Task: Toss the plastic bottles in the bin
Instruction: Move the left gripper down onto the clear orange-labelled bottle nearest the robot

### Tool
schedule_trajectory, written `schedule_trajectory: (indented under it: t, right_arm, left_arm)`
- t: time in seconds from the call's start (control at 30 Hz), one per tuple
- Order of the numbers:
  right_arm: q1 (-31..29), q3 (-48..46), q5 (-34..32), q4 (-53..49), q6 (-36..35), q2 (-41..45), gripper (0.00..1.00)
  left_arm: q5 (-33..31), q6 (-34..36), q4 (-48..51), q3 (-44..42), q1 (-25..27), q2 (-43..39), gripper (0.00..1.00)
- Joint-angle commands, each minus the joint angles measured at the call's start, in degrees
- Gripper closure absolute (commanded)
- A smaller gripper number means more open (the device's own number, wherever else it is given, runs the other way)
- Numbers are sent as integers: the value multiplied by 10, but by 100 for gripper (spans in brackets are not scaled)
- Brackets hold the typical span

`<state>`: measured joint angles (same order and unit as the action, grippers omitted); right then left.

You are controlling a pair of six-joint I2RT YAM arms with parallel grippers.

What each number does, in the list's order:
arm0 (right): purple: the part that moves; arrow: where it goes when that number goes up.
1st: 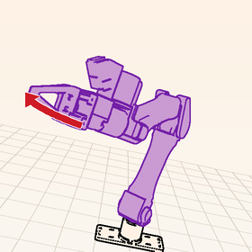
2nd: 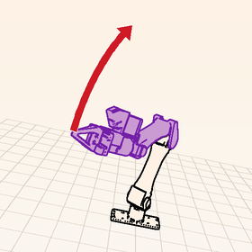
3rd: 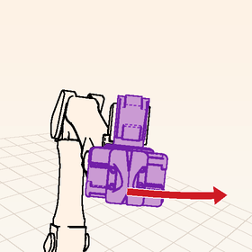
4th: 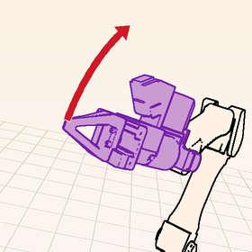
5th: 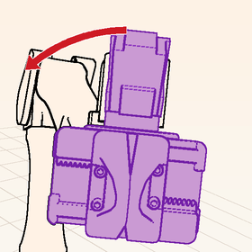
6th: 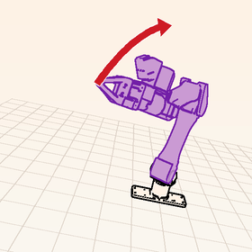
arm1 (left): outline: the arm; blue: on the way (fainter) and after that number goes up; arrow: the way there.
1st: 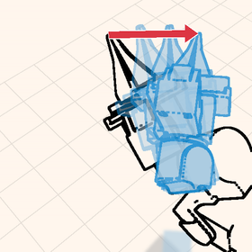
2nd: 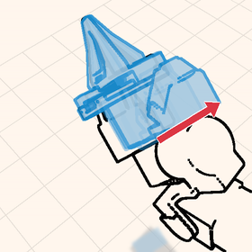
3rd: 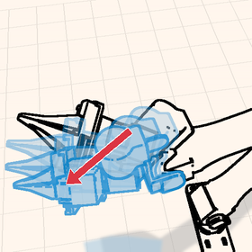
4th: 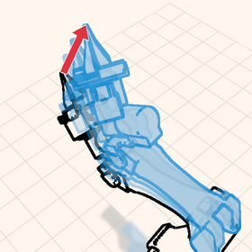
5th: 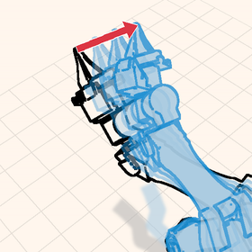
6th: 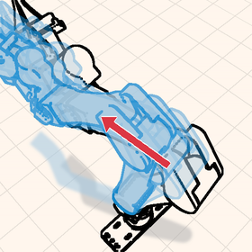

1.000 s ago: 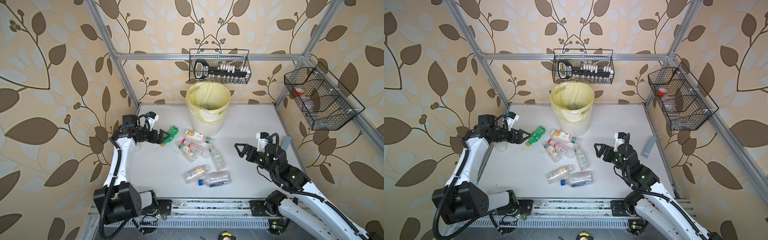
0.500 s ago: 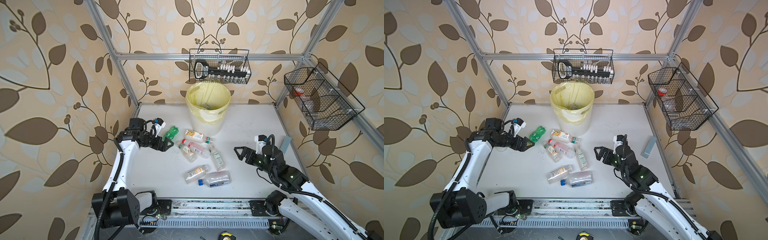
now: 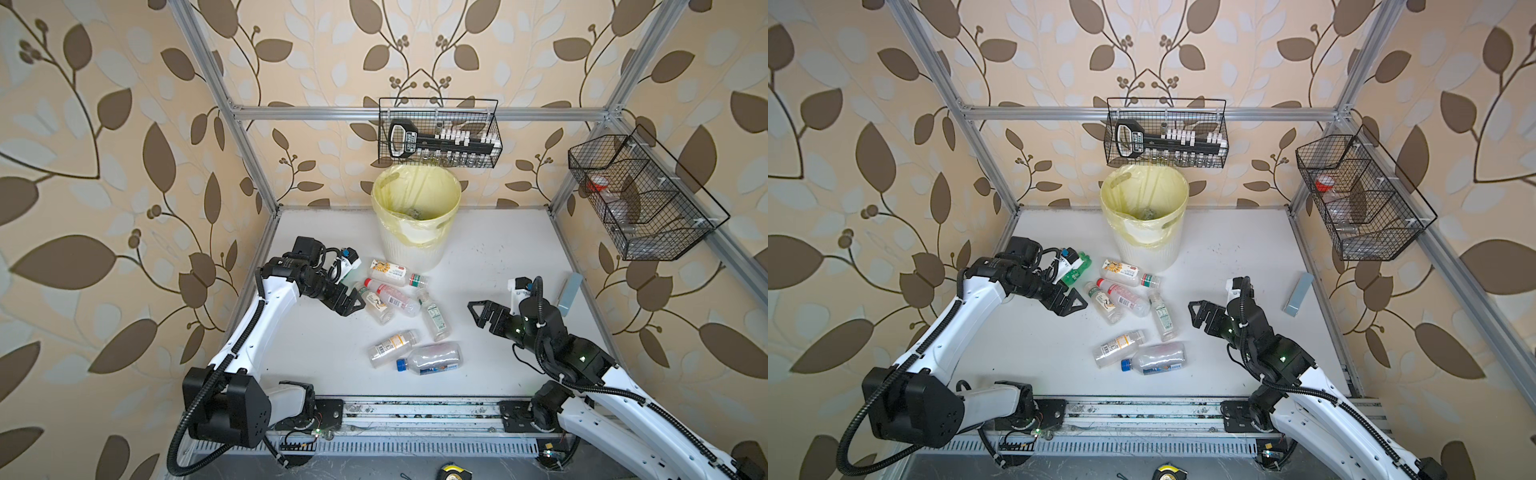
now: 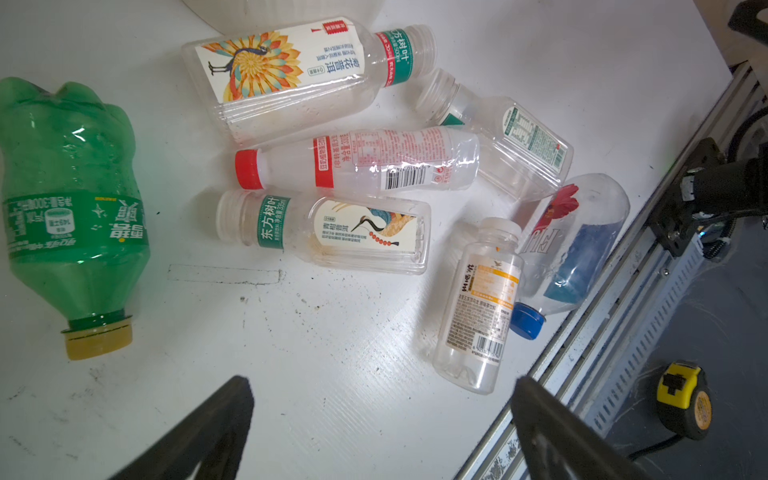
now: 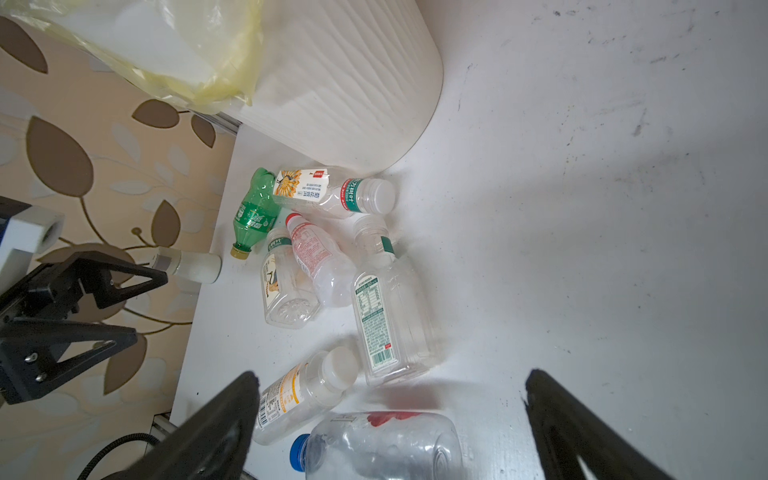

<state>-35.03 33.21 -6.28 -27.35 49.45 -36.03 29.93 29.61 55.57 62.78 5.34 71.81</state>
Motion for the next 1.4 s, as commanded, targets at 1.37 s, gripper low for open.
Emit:
schedule_trajectory:
  t: [1.37]
  right_arm:
    - [-23,-6,-64,-89,34,29,0]
  left_arm:
    - [-68,23,-36,-95,190,25,1]
